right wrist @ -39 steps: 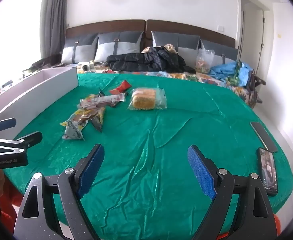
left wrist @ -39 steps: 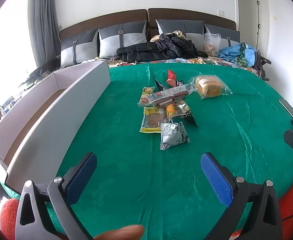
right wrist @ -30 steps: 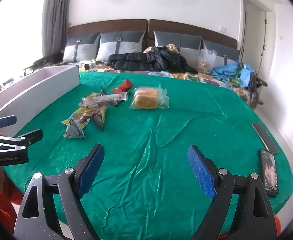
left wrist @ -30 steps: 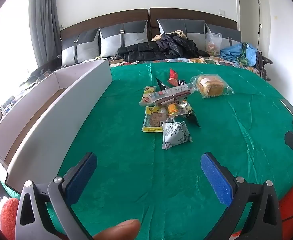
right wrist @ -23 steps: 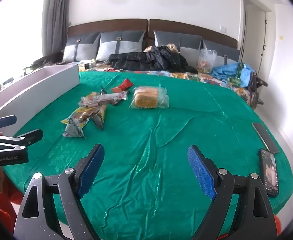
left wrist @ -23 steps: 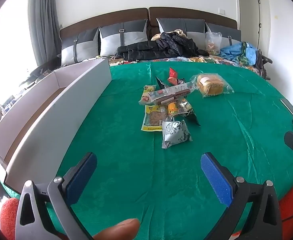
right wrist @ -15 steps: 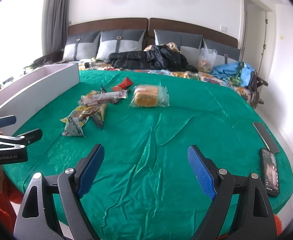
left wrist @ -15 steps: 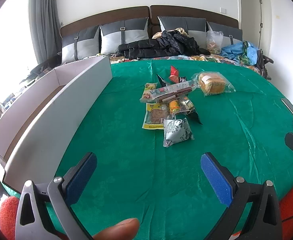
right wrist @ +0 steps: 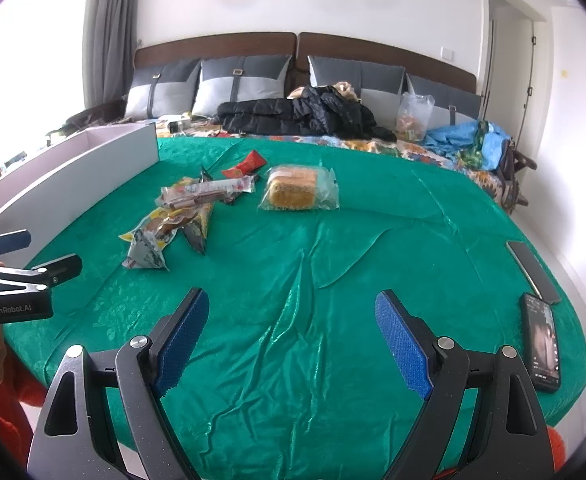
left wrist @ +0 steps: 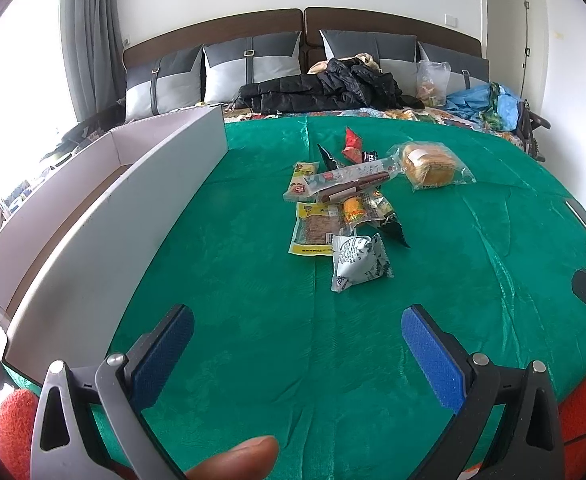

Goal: Organize snacks

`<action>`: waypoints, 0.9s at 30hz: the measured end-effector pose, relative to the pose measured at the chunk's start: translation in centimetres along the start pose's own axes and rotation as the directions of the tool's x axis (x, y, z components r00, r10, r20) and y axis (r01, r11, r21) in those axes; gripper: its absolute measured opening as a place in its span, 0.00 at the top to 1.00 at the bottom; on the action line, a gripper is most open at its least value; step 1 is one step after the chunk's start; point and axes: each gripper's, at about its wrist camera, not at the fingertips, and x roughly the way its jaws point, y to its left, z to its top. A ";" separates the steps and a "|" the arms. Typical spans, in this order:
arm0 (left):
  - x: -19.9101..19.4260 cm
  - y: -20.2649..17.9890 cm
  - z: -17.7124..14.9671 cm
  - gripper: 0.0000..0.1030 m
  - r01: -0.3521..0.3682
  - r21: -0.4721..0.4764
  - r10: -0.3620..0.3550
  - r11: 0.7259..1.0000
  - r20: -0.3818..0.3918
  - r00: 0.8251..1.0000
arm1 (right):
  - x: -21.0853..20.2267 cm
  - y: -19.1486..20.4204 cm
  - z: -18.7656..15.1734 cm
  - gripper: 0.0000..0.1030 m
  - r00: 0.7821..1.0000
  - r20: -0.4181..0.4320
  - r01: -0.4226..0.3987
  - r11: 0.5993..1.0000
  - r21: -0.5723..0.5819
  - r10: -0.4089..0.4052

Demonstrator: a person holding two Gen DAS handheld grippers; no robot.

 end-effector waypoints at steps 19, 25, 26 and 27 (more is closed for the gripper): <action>0.1 0.2 -0.1 0.00 0.000 -0.004 0.000 1.000 -0.004 1.000 | 0.1 0.0 0.0 0.15 1.000 -0.002 0.000 1.000 -0.001 0.000; 0.1 0.2 0.0 0.00 0.000 -0.003 0.000 1.000 -0.004 1.000 | 0.1 0.0 0.1 0.15 1.000 -0.001 0.000 1.000 0.000 0.000; 0.1 0.2 0.0 0.00 0.000 -0.003 0.000 1.000 -0.004 1.000 | 0.1 0.0 0.1 0.15 1.000 -0.001 0.000 1.000 0.000 0.000; 0.1 0.2 0.0 0.00 0.000 -0.004 0.000 1.000 -0.004 1.000 | 0.1 0.0 0.1 0.15 1.000 -0.002 0.000 1.000 0.000 0.000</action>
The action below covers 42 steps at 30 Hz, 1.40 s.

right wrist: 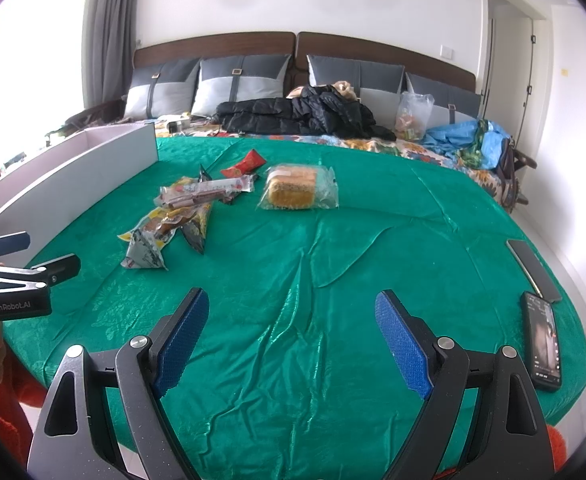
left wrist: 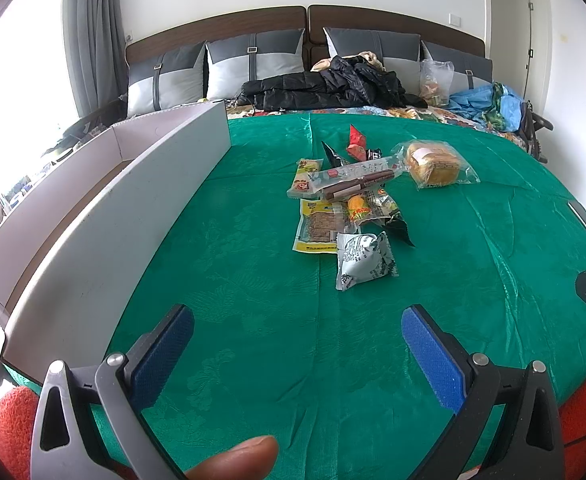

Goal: Organize snacks

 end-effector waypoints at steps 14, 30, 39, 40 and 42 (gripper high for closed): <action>0.3 0.4 -0.2 0.00 -0.002 -0.007 0.002 1.000 -0.005 1.000 | 0.0 0.0 0.0 0.15 1.000 -0.001 0.000 1.000 0.000 0.000; 0.5 0.6 -0.2 0.00 -0.007 -0.016 0.006 1.000 -0.022 1.000 | 0.1 0.0 0.0 0.15 1.000 -0.002 -0.001 1.000 0.000 0.001; 0.8 0.6 -0.2 0.00 -0.007 -0.019 0.006 1.000 -0.032 0.999 | 0.0 0.0 0.1 0.15 1.000 -0.005 -0.001 1.000 0.001 0.001; 0.8 0.6 -0.3 0.00 -0.007 -0.019 0.006 1.000 -0.033 0.999 | 0.0 0.0 0.0 0.15 1.000 -0.006 0.000 1.000 0.002 0.001; 0.9 0.6 -0.3 0.00 -0.007 -0.020 0.007 1.000 -0.037 0.999 | 0.4 -0.2 -0.5 0.15 1.000 -0.009 0.000 1.000 0.005 0.000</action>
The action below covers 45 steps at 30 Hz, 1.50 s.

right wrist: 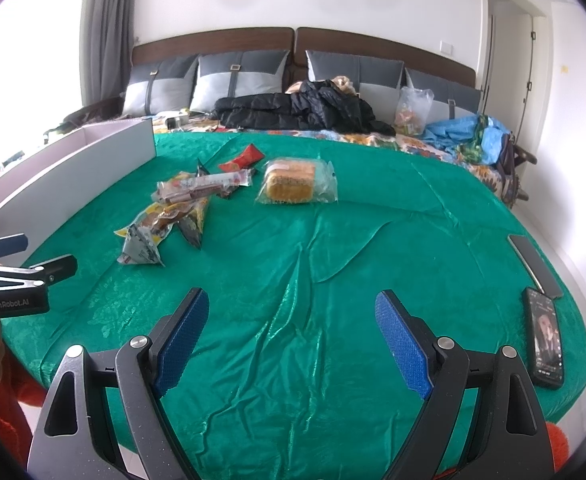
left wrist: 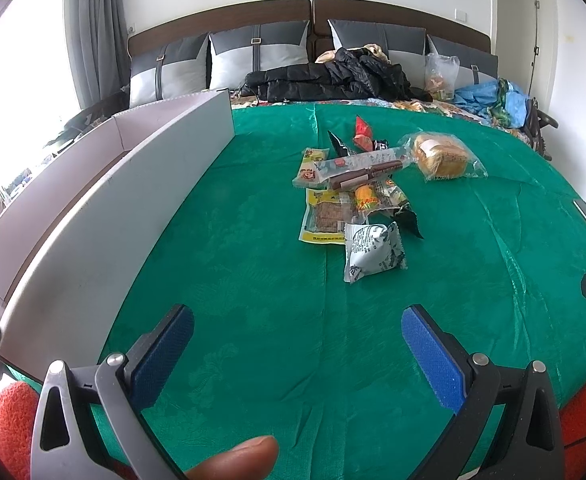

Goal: Organize snacks

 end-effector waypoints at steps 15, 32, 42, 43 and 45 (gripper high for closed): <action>0.4 0.4 -0.1 0.00 -0.003 -0.011 0.002 1.000 -0.027 1.000 | 0.4 -0.1 -0.4 0.15 1.000 -0.015 0.001 1.000 0.005 -0.001; 3.9 1.5 -0.9 0.00 -0.013 -0.034 0.008 0.999 -0.145 0.989 | 1.2 -0.4 -0.6 0.15 0.998 -0.061 0.002 1.000 0.018 -0.001; 6.5 2.2 -1.7 0.00 -0.011 -0.046 0.000 0.999 -0.247 0.969 | 5.1 -2.3 -2.1 0.15 0.966 -0.258 0.009 0.995 0.098 0.017; 6.7 2.2 -1.8 0.00 -0.014 -0.044 0.002 0.999 -0.253 0.967 | 5.6 -2.6 -2.3 0.15 0.959 -0.281 0.010 0.994 0.109 0.021; 6.9 2.3 -1.8 0.00 -0.007 -0.047 -0.005 0.999 -0.254 0.967 | 6.5 -3.1 -2.5 0.15 0.947 -0.318 0.009 0.991 0.134 0.034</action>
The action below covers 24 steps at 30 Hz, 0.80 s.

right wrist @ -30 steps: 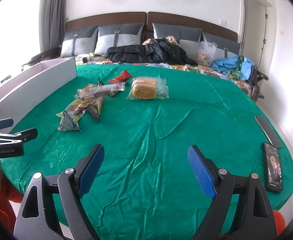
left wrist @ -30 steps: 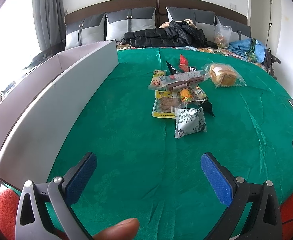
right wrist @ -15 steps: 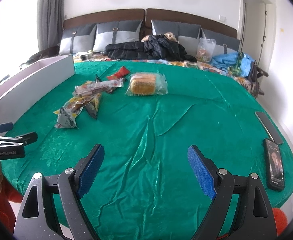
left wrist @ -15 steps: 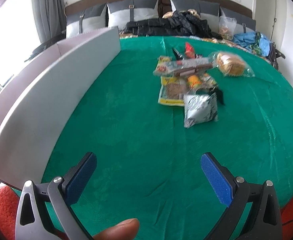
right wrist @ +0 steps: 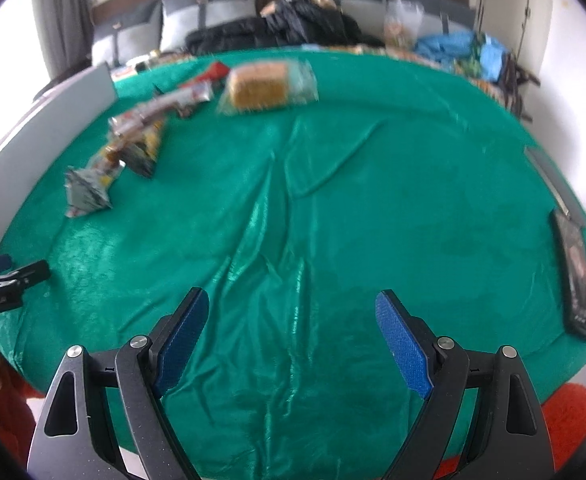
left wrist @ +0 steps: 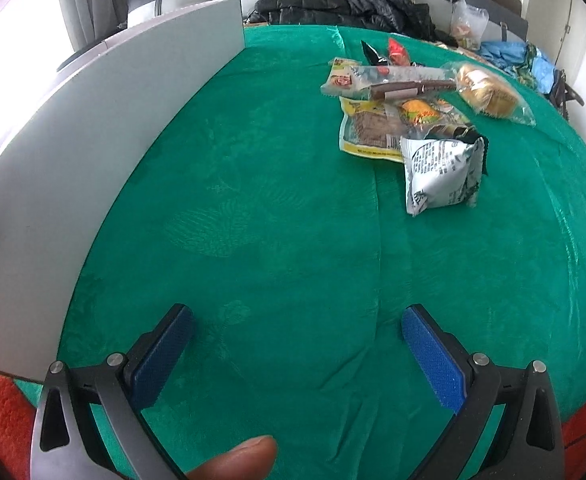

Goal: Organize snacks
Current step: 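Reach the left gripper to the silver printed snack bag and grasp it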

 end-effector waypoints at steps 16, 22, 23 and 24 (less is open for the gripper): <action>0.4 0.2 0.8 0.00 0.011 0.009 -0.010 1.000 -0.052 0.999 | 6.9 -1.3 7.1 0.07 1.000 -0.022 0.005 1.000 -0.028 -0.005; -0.3 0.8 2.2 0.00 0.127 -0.009 -0.127 0.992 -0.068 0.990 | 7.2 -1.2 7.6 0.07 1.000 0.016 0.000 1.000 -0.031 0.000; -0.6 0.9 2.7 0.00 0.151 -0.011 -0.151 0.988 -0.048 0.987 | 7.2 -1.2 7.7 0.07 1.000 0.016 0.000 1.000 -0.031 0.000; -0.8 0.7 3.4 0.00 0.165 -0.005 -0.165 0.986 -0.035 0.986 | 7.1 -1.2 7.7 0.07 1.000 0.018 0.002 1.000 -0.030 -0.001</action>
